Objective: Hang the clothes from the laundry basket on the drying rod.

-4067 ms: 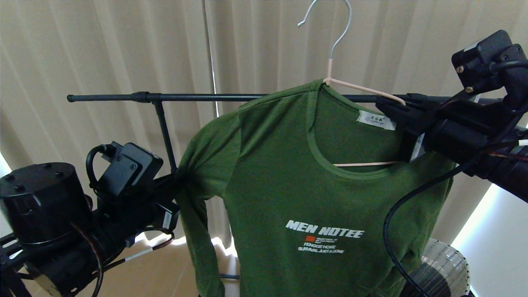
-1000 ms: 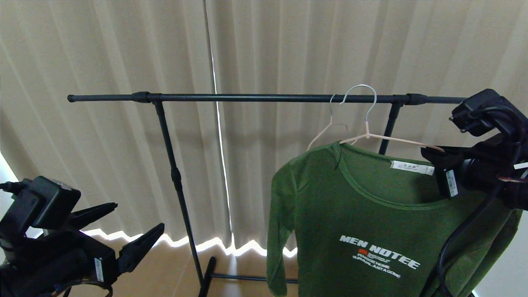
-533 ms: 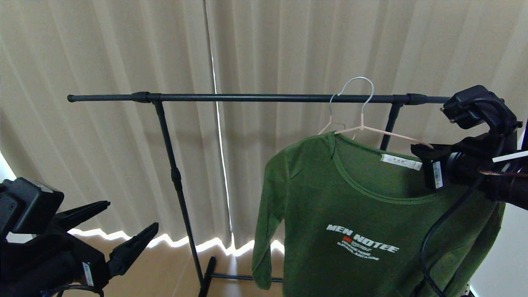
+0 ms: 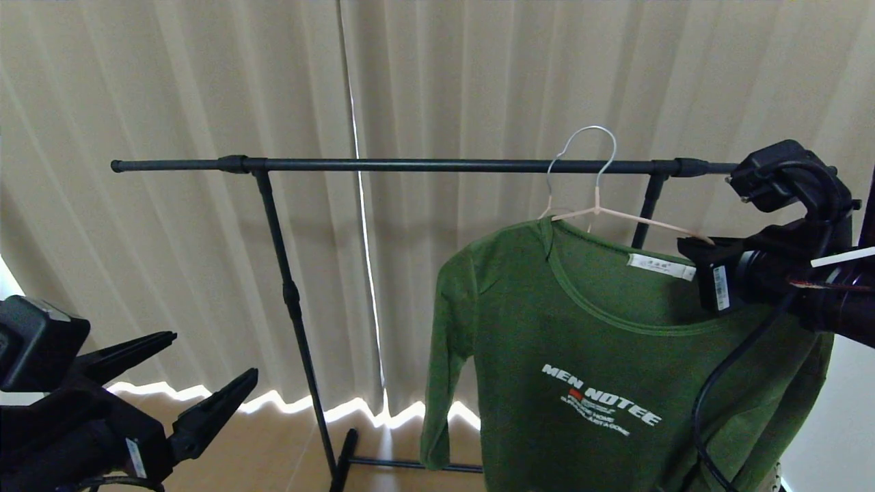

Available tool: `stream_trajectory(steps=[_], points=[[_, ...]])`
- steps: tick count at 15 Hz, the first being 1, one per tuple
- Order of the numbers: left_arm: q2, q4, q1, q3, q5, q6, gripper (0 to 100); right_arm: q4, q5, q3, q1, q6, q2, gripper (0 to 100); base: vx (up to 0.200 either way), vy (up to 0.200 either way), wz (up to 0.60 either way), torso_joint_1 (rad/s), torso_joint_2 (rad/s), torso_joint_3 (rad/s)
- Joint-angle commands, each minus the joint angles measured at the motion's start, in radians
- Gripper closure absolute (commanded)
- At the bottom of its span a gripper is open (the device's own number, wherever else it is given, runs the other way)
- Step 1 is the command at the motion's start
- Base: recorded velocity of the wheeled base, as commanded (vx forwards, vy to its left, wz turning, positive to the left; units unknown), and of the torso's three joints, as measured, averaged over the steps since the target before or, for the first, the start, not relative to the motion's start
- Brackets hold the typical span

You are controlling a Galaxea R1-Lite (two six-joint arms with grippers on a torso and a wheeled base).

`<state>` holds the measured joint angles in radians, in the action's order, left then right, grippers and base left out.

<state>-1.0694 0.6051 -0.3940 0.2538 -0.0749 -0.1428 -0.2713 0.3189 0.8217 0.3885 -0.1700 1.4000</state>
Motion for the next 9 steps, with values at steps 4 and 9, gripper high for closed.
stream_trajectory(steps=[4, 9], points=[[-0.003, 0.001, 0.000, -0.002, 0.000, -0.001, 0, 0.000, -0.001, -0.003, 0.001, 0.000, 0.002, 100, 0.200, 0.000, 0.00, 0.006, 0.00, 0.002], [0.005, 0.001, 0.000, -0.010, 0.000, -0.004, 0, 0.000, 0.002, -0.001, 0.004, 0.000, -0.001, 100, 0.160, 0.000, 0.00, 0.004, 0.00, 0.002]])
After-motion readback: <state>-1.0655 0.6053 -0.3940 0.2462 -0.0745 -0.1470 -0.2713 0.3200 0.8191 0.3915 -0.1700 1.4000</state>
